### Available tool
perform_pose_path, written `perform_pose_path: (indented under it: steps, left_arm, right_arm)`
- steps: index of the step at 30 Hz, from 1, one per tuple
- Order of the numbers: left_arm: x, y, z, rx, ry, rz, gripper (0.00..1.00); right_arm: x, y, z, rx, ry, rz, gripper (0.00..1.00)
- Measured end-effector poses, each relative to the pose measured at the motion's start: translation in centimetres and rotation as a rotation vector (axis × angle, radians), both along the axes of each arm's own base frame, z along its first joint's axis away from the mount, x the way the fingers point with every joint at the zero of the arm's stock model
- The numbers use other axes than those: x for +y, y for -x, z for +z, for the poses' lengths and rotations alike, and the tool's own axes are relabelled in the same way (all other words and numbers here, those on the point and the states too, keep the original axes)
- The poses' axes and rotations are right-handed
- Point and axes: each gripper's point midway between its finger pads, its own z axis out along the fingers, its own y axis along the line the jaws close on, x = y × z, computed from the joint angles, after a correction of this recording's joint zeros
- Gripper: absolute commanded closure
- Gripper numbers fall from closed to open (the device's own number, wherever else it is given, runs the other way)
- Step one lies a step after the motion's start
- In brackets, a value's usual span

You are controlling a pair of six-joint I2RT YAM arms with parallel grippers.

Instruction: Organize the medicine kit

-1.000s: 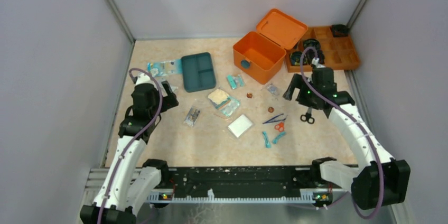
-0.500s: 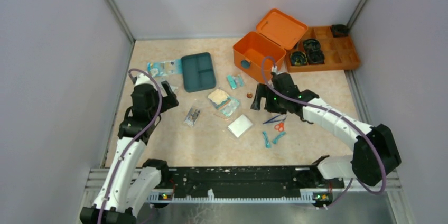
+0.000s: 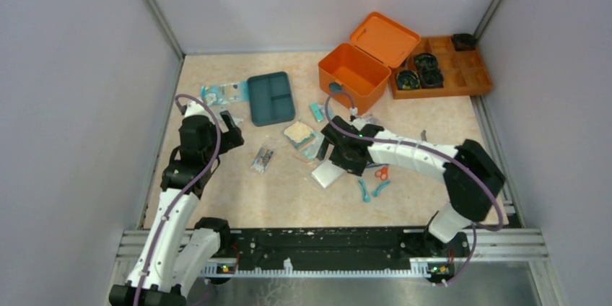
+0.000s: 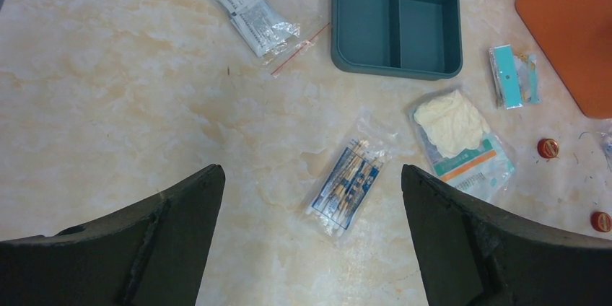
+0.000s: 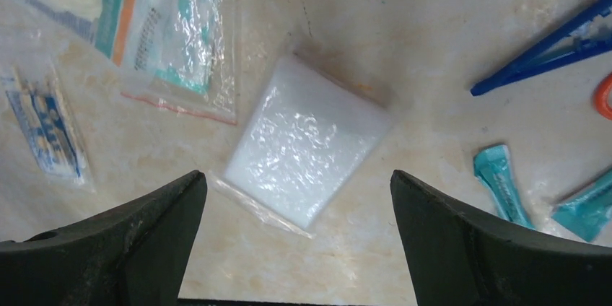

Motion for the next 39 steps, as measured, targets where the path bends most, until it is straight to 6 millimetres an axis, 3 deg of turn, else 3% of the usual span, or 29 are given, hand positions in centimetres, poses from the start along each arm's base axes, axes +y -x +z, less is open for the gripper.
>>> perform_pose_path:
  steps: [5,10,27,34,39]
  left_arm:
    - [0.0,0.1,0.2,-0.009,0.002,-0.002,0.01]
    - [0.0,0.1,0.4,-0.014,0.003,-0.003,0.01]
    - [-0.2,0.1,0.4,-0.016,0.004,-0.008,0.01]
    - [-0.3,0.1,0.4,-0.015,0.007,-0.012,0.01]
    - [-0.3,0.1,0.4,-0.015,0.007,-0.013,0.01]
  right_arm:
    - [1.6,-1.3,-2.4,0.08,0.072,-0.054,0.01]
    - [1.3,-0.6,-5.1,0.153,0.128,-0.059,0.01]
    - [1.7,-0.5,-5.1,0.146,0.12,-0.025,0.08]
    - [1.2,0.2,-5.0,0.109,0.095,-0.004,0.26]
    - [1.1,0.2,-5.1,0.104,0.099,0.0,0.29]
